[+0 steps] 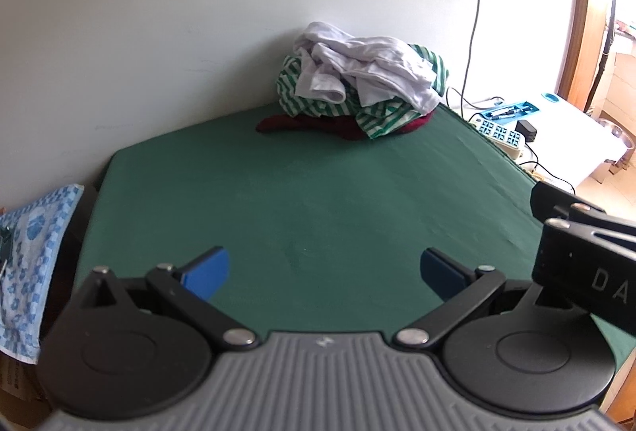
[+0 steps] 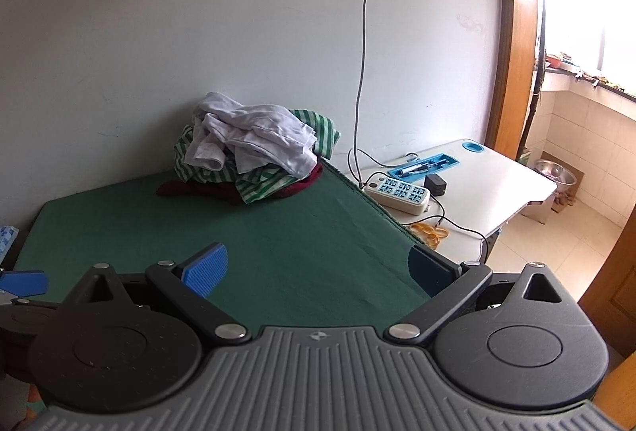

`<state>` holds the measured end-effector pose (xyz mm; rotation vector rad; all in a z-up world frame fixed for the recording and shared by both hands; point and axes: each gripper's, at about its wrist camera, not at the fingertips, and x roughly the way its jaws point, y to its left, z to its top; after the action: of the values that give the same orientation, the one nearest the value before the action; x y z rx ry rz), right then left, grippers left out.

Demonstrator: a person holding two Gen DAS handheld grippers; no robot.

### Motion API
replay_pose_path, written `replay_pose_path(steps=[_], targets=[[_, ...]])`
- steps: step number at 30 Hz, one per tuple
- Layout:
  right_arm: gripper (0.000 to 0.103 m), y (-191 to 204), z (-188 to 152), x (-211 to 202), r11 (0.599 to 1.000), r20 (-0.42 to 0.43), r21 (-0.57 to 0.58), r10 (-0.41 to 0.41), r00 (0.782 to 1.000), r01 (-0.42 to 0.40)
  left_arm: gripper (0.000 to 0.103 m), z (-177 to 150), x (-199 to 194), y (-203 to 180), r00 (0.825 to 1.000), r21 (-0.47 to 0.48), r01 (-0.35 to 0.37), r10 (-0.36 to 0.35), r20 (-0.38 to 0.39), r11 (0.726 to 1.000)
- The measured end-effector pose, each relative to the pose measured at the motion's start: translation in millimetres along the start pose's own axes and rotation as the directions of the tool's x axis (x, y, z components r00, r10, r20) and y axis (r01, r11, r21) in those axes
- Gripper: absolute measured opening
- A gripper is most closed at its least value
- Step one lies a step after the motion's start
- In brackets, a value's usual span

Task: Fold clothes

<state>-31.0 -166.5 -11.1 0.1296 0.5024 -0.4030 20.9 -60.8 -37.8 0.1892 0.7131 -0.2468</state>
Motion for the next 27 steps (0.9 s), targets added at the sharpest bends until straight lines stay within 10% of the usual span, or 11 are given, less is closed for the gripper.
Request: replay_pose_path(steps=[16,27], targets=[[0.100,1,13,36,0.998,-0.064,-0.025,0.062,0.996,-0.063,0.103,7,33,19,0.998,-0.008,0.015,-0.015,-0.064,1.000],[0.099,28,113,214,0.957,-0.135,-0.232,0.145,0.980,-0.173,0.102,90,108,94,0.994,-0.199,0.100,-0.105,-0.015,0.975]])
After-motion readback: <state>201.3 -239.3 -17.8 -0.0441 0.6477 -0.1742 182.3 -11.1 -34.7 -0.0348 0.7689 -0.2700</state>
